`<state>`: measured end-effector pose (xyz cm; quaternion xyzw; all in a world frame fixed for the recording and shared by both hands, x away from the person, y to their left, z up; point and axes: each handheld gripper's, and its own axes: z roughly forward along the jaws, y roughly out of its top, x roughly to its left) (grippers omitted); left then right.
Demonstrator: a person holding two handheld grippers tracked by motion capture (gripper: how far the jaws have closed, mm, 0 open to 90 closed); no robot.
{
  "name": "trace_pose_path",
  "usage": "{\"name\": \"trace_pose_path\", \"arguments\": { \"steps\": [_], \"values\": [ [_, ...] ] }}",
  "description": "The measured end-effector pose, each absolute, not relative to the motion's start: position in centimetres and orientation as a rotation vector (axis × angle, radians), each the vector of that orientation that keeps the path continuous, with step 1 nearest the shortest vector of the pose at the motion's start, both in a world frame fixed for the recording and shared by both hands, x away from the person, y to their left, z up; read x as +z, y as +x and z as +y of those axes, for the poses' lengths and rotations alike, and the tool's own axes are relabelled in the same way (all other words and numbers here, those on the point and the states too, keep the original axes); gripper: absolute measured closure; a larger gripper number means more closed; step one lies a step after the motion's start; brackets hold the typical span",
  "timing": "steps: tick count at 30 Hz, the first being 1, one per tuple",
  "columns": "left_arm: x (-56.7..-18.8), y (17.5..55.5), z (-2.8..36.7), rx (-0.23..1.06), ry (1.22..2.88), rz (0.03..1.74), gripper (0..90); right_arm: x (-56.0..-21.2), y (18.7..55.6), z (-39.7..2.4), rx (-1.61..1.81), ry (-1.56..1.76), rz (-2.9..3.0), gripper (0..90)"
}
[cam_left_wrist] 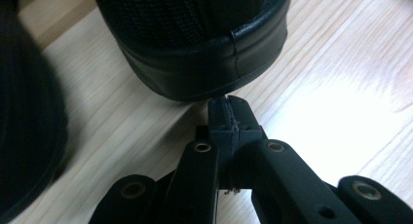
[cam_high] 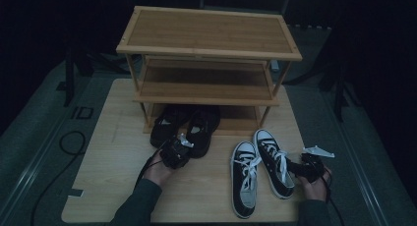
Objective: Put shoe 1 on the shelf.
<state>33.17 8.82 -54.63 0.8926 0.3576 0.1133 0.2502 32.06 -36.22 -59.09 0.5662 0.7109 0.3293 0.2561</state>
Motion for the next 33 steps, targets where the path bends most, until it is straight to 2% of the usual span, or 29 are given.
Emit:
{"name": "trace_pose_path", "arguments": {
  "steps": [9,25,33],
  "values": [
    [-54.4,34.1,5.3,0.332,2.454,0.913,90.0,-59.1,32.1,-36.2,0.894,1.535,1.930,22.3],
    [-54.1,37.6,3.5,0.463,2.406,1.051,90.0,-59.1,32.1,-36.2,0.894,1.536,1.930,22.3],
    [-54.2,36.1,2.1,0.398,2.427,0.891,90.0,-59.1,32.1,-36.2,0.895,1.535,1.931,22.3]
  ]
}}
